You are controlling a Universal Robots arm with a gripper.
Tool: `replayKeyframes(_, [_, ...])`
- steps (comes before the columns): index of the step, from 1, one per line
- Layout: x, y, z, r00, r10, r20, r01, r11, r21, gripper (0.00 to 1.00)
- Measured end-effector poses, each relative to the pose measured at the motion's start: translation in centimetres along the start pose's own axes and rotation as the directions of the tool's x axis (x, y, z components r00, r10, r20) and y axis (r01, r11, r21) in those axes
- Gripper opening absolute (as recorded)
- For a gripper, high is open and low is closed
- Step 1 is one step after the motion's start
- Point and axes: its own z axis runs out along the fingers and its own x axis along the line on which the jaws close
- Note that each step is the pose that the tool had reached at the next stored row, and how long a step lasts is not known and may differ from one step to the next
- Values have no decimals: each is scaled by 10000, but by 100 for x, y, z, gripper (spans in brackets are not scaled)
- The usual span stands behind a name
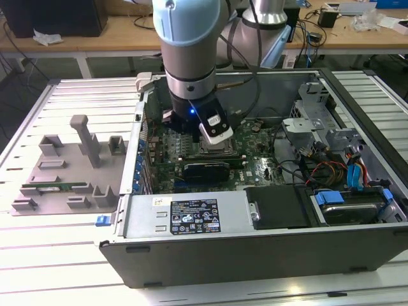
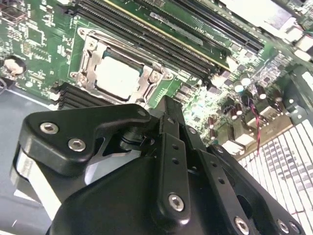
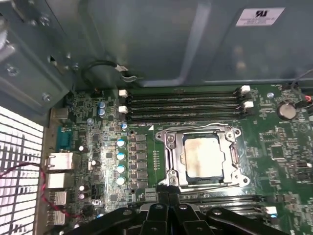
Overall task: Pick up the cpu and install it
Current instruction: 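Install the second cpu locking lever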
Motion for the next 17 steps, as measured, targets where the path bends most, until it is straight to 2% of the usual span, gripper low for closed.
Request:
replayKeyframes(5, [-5, 37, -124, 10000, 7, 8, -7, 9999, 105, 11])
replayKeyframes(8, [-29, 55, -125, 10000, 38, 31, -39, 9995, 313, 11])
replayKeyframes(9, [-53, 70, -120, 10000, 80, 53, -82, 9990, 443, 11])
replayKeyframes(10, [-72, 89, -114, 9999, 108, 63, -111, 9988, 476, 11])
replayKeyframes(12, [-97, 115, -104, 9999, 138, 75, -142, 9987, 493, 11])
replayKeyframes(17, [-235, 214, -59, 9997, 240, 107, -245, 9983, 529, 11])
